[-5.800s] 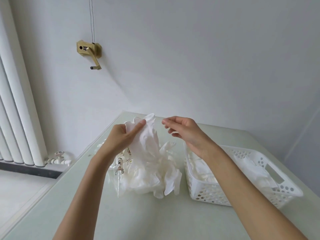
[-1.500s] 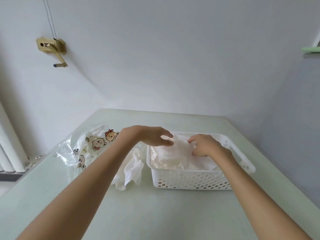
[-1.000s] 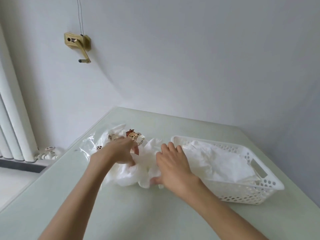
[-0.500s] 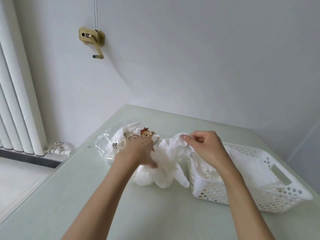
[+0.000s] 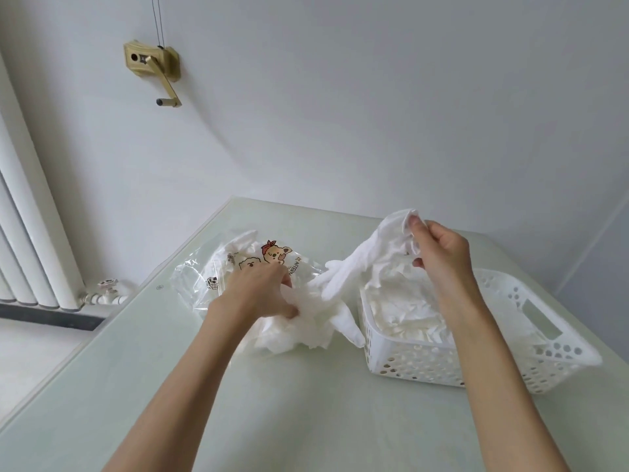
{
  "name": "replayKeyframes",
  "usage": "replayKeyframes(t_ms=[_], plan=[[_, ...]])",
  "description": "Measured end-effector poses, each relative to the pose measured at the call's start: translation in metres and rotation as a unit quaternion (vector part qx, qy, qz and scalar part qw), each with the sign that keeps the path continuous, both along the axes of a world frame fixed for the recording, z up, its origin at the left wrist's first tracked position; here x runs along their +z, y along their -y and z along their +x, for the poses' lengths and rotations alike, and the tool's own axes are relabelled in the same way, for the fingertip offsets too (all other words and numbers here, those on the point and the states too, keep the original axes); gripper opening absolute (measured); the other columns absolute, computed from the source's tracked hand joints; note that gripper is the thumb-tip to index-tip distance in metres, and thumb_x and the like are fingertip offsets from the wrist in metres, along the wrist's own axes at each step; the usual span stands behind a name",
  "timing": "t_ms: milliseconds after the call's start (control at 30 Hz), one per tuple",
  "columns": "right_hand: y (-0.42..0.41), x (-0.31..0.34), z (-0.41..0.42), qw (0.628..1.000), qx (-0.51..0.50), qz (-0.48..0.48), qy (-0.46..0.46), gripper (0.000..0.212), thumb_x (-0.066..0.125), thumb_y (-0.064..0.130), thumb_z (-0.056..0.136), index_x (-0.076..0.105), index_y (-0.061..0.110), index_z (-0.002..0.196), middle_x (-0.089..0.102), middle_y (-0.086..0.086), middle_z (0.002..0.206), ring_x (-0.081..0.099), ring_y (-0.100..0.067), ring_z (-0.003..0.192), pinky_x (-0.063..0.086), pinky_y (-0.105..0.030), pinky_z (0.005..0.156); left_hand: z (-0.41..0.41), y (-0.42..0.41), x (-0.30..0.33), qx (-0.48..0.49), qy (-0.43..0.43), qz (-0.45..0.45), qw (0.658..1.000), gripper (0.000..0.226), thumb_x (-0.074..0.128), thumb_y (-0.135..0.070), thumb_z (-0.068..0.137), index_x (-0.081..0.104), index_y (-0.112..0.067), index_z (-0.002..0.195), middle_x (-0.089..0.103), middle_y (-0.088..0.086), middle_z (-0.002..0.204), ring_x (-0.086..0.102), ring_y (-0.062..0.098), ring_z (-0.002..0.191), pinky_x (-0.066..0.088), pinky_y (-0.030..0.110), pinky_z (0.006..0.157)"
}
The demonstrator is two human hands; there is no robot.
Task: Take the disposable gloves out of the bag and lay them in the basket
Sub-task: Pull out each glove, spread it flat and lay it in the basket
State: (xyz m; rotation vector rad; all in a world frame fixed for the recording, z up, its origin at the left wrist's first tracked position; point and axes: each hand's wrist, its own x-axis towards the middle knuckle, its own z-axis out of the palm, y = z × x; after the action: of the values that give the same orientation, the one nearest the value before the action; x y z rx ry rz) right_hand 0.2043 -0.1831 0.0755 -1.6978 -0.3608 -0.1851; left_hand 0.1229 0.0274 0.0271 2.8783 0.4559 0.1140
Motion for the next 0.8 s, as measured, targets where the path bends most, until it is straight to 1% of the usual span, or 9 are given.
replayKeyframes(t_ms=[100,200,333,400,500,567,667,733,800], plan=[[0.013,0.002,0.004,0.997,0.041,0.035,-0.063,0.041,0.055,0.036,0.095,0.057,-0.004,0.087,0.049,-0.008,0.081,0.052,-0.019,0.078,0.046,-0.028,0.076,-0.004,-0.002,0.007,-0.048,-0.057,-0.068,0.995,0.056,0.069,-0.057,0.077,0.055,-0.024,0.120,0.056,-0.008,0.108,0.053,0.016,0.108,0.039,0.028,0.081],[0.022,0.011,0.002,0.981,0.087,0.122,-0.126,0.024,0.054,0.030,0.096,0.062,0.007,0.092,0.059,-0.007,0.087,0.062,-0.014,0.080,0.053,-0.025,0.073,-0.010,-0.006,0.016,-0.087,-0.080,-0.147,0.982,0.050,0.059,-0.061,0.082,0.057,-0.029,0.119,0.053,-0.014,0.109,0.054,0.010,0.114,0.039,0.027,0.091],[0.026,0.020,-0.004,0.956,0.163,0.183,-0.162,0.027,0.053,0.032,0.095,0.065,0.008,0.099,0.064,-0.003,0.086,0.065,-0.010,0.074,0.055,-0.022,0.068,-0.012,-0.004,0.032,-0.076,0.090,-0.121,0.986,0.047,0.055,-0.066,0.078,0.061,-0.036,0.113,0.058,-0.016,0.114,0.057,0.004,0.109,0.042,0.028,0.093],[0.026,0.020,-0.008,0.951,0.193,0.178,-0.166,0.033,0.051,0.031,0.095,0.065,0.004,0.108,0.065,-0.004,0.087,0.065,-0.011,0.075,0.056,-0.022,0.069,-0.015,0.014,0.046,-0.100,0.187,-0.211,0.954,0.059,0.059,-0.068,0.072,0.056,-0.035,0.120,0.055,-0.022,0.116,0.054,-0.002,0.110,0.044,0.023,0.089],[0.029,0.021,-0.013,0.944,0.227,0.168,-0.170,0.040,0.052,0.032,0.094,0.064,0.000,0.115,0.067,-0.006,0.091,0.066,-0.012,0.078,0.056,-0.021,0.067,-0.019,0.048,0.060,-0.178,0.192,-0.306,0.916,0.073,0.068,-0.065,0.063,0.049,-0.032,0.126,0.052,-0.025,0.125,0.054,-0.006,0.112,0.048,0.019,0.090],[0.038,0.021,-0.013,0.936,0.245,0.184,-0.173,0.038,0.052,0.030,0.093,0.063,0.000,0.115,0.066,-0.007,0.092,0.065,-0.012,0.079,0.056,-0.021,0.067,-0.012,0.064,0.060,-0.200,0.184,-0.325,0.906,0.052,0.075,-0.046,0.074,0.058,-0.025,0.119,0.064,-0.018,0.116,0.061,-0.003,0.104,0.051,0.019,0.089],[0.056,0.024,-0.010,0.925,0.234,0.226,-0.196,0.022,0.044,0.011,0.097,0.058,0.005,0.113,0.063,-0.005,0.084,0.064,-0.010,0.068,0.056,-0.020,0.060,-0.002,0.079,0.062,-0.169,0.234,-0.399,0.870,0.010,0.066,-0.017,0.089,0.071,-0.011,0.095,0.075,-0.002,0.088,0.071,0.010,0.083,0.054,0.021,0.074],[0.071,0.025,-0.006,0.923,0.220,0.228,-0.218,0.027,0.038,0.010,0.095,0.059,0.007,0.113,0.064,-0.009,0.091,0.065,-0.017,0.074,0.057,-0.026,0.061,0.005,0.092,0.061,-0.144,0.258,-0.434,0.851,0.010,0.063,-0.015,0.091,0.072,-0.011,0.090,0.075,0.002,0.082,0.070,0.009,0.071,0.051,0.016,0.064],[0.083,0.027,-0.002,0.928,0.240,0.188,-0.215,0.035,0.039,0.024,0.092,0.061,0.008,0.114,0.063,-0.012,0.106,0.063,-0.025,0.095,0.056,-0.035,0.075,0.011,0.103,0.059,-0.129,0.259,-0.435,0.853,0.016,0.061,-0.020,0.092,0.072,-0.011,0.086,0.074,0.006,0.077,0.063,0.009,0.061,0.046,0.015,0.058]])
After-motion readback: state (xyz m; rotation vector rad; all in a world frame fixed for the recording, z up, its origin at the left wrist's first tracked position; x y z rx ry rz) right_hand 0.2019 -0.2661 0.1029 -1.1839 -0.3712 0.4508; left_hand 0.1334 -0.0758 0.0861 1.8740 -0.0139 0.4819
